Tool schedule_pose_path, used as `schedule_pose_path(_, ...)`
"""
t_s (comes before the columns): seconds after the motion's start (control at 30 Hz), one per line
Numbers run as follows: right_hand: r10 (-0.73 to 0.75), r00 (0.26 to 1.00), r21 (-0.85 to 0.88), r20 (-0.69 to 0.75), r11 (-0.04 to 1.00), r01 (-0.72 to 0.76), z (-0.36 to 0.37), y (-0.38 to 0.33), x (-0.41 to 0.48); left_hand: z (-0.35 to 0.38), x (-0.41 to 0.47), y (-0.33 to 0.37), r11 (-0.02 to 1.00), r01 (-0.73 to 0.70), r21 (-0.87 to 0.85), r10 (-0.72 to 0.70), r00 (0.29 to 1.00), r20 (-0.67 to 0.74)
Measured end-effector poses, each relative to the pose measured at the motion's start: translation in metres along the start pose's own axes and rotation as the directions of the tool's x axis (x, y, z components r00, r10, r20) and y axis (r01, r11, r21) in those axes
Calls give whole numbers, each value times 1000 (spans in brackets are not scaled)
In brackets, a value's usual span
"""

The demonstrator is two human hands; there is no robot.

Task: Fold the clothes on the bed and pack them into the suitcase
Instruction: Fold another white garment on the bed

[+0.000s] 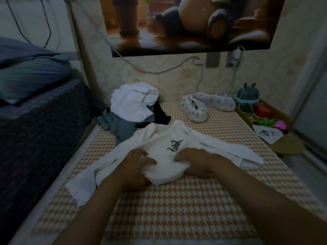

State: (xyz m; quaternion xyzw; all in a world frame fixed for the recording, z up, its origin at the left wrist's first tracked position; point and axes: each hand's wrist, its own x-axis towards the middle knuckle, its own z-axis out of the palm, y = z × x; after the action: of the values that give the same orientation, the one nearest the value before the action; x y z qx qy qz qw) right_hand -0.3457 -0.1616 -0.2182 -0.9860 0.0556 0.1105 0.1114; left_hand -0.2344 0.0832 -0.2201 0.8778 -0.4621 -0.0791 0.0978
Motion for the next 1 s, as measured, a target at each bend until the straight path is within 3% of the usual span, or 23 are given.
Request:
schedule_pose_path(0.1, 7, 990, 137, -144, 990, 13, -12, 3, -9, -12, 8, -7, 991, 39, -128, -39, 999, 5)
schedule_pose_path(0.17, 22, 972, 303, -234, 952, 52, -30, 3, -14, -39, 7, 3, 991, -4, -133, -11, 994, -113)
schedule_pose_path(0.23, 67, 915, 425, -398, 897, 119, -46, 3, -14, -66, 11, 10, 964, -59, -260, -11, 966, -258)
schedule_pose_path(0.3, 106, 782, 242, -614, 968, 59, -51, 5, -8, -76, 18, 12, 968, -65, -240, -53, 890, -454)
schedule_pose_path(0.37, 82, 595, -48, -800, 979, -199, -42, 9, 1, -68, 27, 12, 998, 55, -11, -49, 735, -676)
schedule_pose_path(0.43, 59, 501, -79, -863, 965, -249, -31, 6, 3, -50, 30, 14, 993, 93, 77, -7, 685, -728)
schedule_pose_path(0.47, 47, 510, -38, -859, 987, -156, -25, 5, 4, -44, 31, 18, 996, 18, 90, 51, 707, -706)
schedule_pose_path(0.53, 13, 667, 69, -745, 996, 58, -15, 2, 6, -29, 36, 26, 974, -164, 154, 221, 832, -509)
schedule_pose_path(0.6, -67, 792, 140, -606, 972, 190, -6, -2, 6, -18, 36, 31, 973, -205, 105, 226, 935, -274)
schedule_pose_path(0.67, -91, 868, 192, -487, 959, 209, 3, 2, 5, -11, 32, 27, 981, -163, 103, 174, 979, -107)
schedule_pose_path(0.73, -79, 896, 138, -438, 978, 154, 13, 10, 9, -7, 27, 18, 940, -151, 307, 163, 986, -16)
schedule_pose_path(0.83, 6, 879, 92, -478, 995, 43, 19, 13, 22, -9, 24, 15, 929, -97, 356, 121, 992, -45)
schedule_pose_path(0.9, 78, 918, 119, -388, 992, -34, 11, 8, 25, -15, 24, 19, 963, 2, 271, 27, 995, -101)
schedule_pose_path(1.0, 13, 902, 212, -431, 973, 87, 2, 7, 19, -20, 23, 14, 992, -34, 121, 71, 945, -321)
